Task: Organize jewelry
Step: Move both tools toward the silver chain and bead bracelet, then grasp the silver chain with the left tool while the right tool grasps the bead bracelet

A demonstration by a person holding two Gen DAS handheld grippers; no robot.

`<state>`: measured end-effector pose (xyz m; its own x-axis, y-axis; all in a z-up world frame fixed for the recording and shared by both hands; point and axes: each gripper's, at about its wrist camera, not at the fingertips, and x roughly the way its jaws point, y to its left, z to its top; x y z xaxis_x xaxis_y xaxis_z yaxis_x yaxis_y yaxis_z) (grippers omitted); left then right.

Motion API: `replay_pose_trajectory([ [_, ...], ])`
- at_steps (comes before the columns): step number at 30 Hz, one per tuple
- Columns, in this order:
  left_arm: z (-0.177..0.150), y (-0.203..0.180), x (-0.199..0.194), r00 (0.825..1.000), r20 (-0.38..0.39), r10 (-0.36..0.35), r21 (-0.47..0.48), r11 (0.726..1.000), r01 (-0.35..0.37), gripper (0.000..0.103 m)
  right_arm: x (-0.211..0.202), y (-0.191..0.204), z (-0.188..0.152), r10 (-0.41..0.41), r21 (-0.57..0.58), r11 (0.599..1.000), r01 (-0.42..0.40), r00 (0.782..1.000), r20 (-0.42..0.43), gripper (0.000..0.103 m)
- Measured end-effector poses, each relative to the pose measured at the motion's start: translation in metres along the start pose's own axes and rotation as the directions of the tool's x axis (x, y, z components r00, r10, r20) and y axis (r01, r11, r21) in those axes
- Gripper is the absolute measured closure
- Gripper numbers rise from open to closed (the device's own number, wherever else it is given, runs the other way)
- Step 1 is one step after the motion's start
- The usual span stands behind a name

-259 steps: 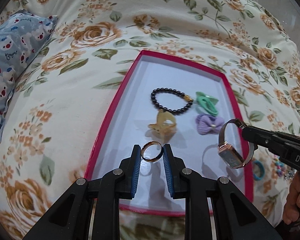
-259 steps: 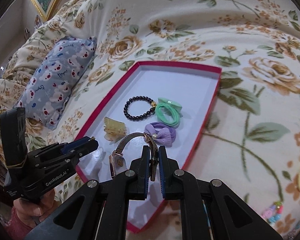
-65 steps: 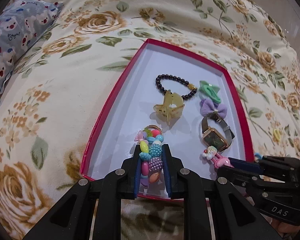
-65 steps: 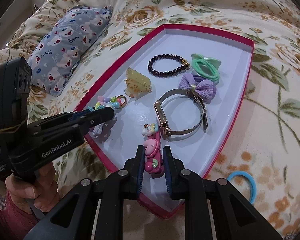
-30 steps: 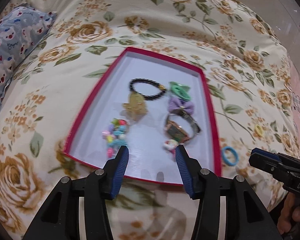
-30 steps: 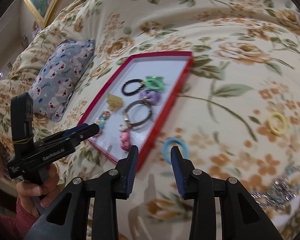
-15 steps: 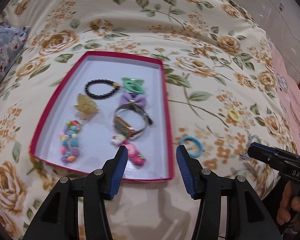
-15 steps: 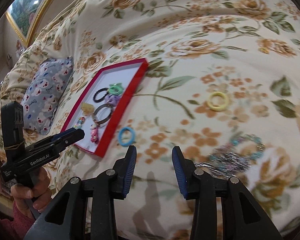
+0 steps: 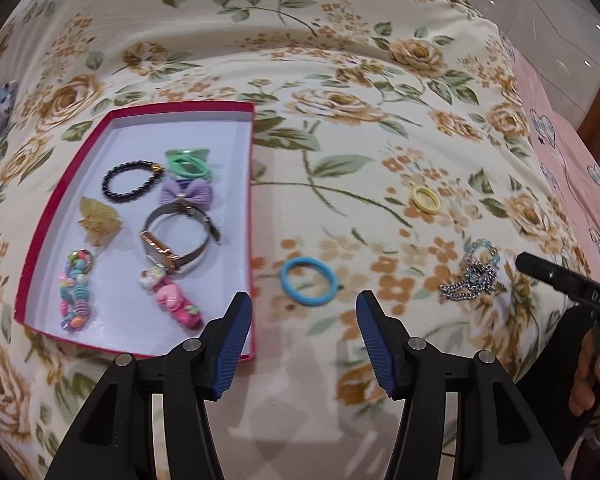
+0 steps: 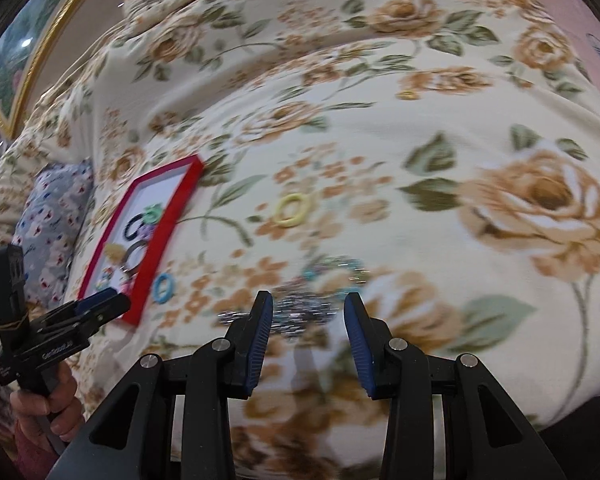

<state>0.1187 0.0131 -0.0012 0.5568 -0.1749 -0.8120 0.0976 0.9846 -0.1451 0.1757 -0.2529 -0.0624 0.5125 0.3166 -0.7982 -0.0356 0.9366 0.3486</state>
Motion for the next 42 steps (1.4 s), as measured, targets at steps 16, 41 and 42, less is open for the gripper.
replay_pose_trajectory([
  [16,0.012,-0.064,0.040,0.993,-0.059,-0.106,0.178,0.977,0.115,0.047,0.023,-0.021,0.010,-0.011,-0.004,1.000,0.011,0.999,-0.038,0.063],
  [41,0.023,-0.094,0.050,0.983,-0.035,-0.182,0.316,0.931,0.184,0.096,0.020,-0.019,0.026,-0.023,-0.048,0.999,0.025,0.999,0.030,0.092],
  [42,0.024,-0.090,0.042,0.982,-0.018,-0.190,0.306,0.934,0.186,0.096,0.014,-0.018,0.029,-0.023,-0.048,0.999,0.026,0.999,0.047,0.092],
])
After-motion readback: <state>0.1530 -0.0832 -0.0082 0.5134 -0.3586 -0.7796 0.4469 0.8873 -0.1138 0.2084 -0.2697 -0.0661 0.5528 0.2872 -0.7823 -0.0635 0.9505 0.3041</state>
